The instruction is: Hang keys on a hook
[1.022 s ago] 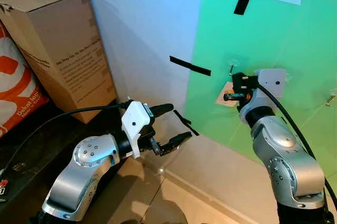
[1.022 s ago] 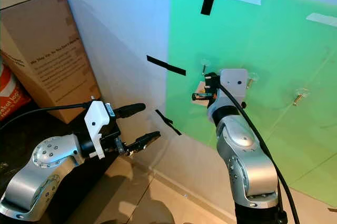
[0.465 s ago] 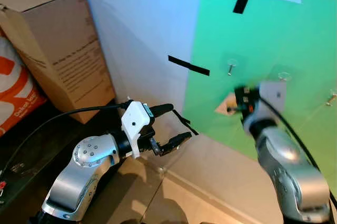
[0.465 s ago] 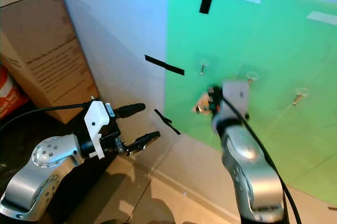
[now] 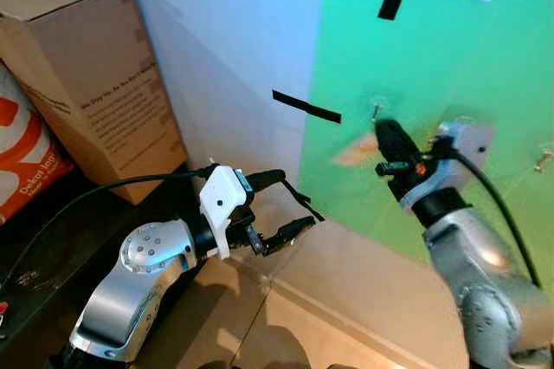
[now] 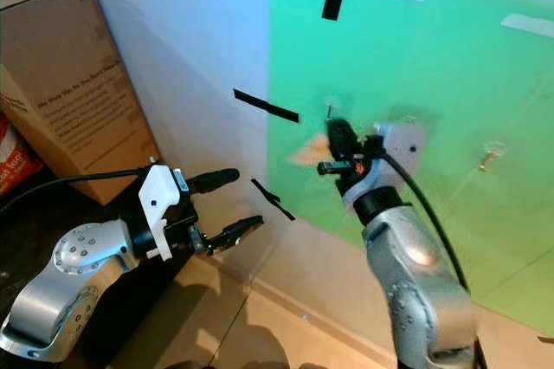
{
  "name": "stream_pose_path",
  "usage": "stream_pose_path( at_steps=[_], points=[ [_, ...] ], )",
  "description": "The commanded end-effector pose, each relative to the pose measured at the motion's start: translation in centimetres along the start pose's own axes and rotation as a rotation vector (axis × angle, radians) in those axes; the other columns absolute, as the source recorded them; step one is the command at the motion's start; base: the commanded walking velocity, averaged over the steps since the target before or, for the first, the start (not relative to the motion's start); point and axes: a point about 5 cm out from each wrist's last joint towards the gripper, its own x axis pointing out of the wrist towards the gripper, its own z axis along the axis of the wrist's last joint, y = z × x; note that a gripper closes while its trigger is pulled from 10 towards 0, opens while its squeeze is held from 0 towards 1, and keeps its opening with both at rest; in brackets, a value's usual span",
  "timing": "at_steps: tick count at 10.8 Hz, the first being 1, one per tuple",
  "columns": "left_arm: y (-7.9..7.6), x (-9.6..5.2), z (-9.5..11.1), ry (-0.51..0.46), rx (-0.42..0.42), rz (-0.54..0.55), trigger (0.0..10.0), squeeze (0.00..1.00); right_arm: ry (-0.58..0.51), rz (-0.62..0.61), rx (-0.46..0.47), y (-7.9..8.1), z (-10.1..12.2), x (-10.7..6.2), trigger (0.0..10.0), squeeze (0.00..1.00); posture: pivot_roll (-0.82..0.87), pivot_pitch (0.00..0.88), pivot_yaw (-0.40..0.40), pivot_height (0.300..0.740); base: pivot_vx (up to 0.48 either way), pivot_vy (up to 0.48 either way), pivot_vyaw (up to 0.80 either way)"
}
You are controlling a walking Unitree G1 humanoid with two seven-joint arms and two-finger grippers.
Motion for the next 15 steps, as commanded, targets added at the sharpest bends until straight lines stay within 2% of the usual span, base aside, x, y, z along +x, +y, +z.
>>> stream_pose_path(
  at_steps=[1,2,4,7,8,9,10,11,12,13,14,15],
  points=[
    [0.2,-0.1,0.1,0.003,0.005,0.001,10.0,0.0,-0.044,0.068,0.0,0.4,1.3,-0.2,10.0,0.0,-0.11,0.032,0.028,0.74,0.0,0.0,0.0],
    [0.3,-0.1,0.3,0.001,0.007,0.001,10.0,0.0,-0.092,0.16,0.034,0.6,2.6,-0.3,10.0,0.0,-0.11,0.032,0.027,0.74,0.0,0.0,0.0],
    [0.4,-0.3,0.9,-0.029,-0.001,0.013,10.0,0.0,-0.14,0.243,0.055,1.1,4.1,-0.5,10.0,0.0,-0.11,0.028,0.022,0.74,0.0,0.0,0.0],
    [1.0,-0.4,2.8,-0.147,-0.03,0.046,10.0,0.0,-0.117,0.23,0.037,1.0,4.4,-0.2,10.0,0.0,-0.11,0.017,0.015,0.74,0.0,0.0,0.0],
    [1.2,-0.2,3.2,-0.159,-0.021,0.053,10.0,0.0,-0.117,0.232,0.042,1.1,4.4,-0.2,10.0,0.0,-0.11,0.015,0.015,0.74,0.0,0.0,0.0],
    [1.3,0.1,3.2,-0.16,-0.04,0.033,10.0,1.0,-0.114,0.231,0.042,1.3,4.4,-0.1,10.0,0.0,-0.11,0.012,0.014,0.74,0.0,0.0,0.0],
    [1.3,0.4,3.2,-0.162,-0.06,0.007,10.0,1.0,-0.104,0.229,0.038,1.6,4.4,0.1,10.0,0.0,-0.11,0.006,0.016,0.74,0.0,0.0,0.0],
    [1.6,0.6,3.1,-0.152,-0.03,0.02,10.0,1.0,-0.097,0.233,0.03,1.8,4.3,0.2,10.0,0.0,-0.11,0.003,0.016,0.74,0.0,0.0,0.0],
    [1.9,0.9,3.1,-0.139,0.014,0.039,10.0,0.94,-0.086,0.239,0.019,2.1,4.3,0.3,10.0,0.0,-0.12,0.0,0.02,0.74,0.0,0.0,0.0],
    [1.9,0.9,3.1,-0.138,0.005,0.033,10.0,0.45,-0.048,0.2,-0.01,2.0,4.0,0.5,10.0,0.0,-0.12,0.0,0.024,0.74,0.0,0.0,0.0],
    [1.6,0.8,2.8,-0.125,0.003,0.017,10.0,0.36,-0.034,0.131,-0.019,1.4,3.8,0.9,10.0,0.0,-0.12,0.0,0.024,0.74,0.0,0.0,0.0],
    [1.2,0.7,2.5,-0.109,-0.002,0.003,10.0,0.34,-0.024,0.078,-0.016,1.0,3.6,1.4,10.0,0.0,-0.12,0.009,0.023,0.74,0.0,0.0,0.0]
  ],
)
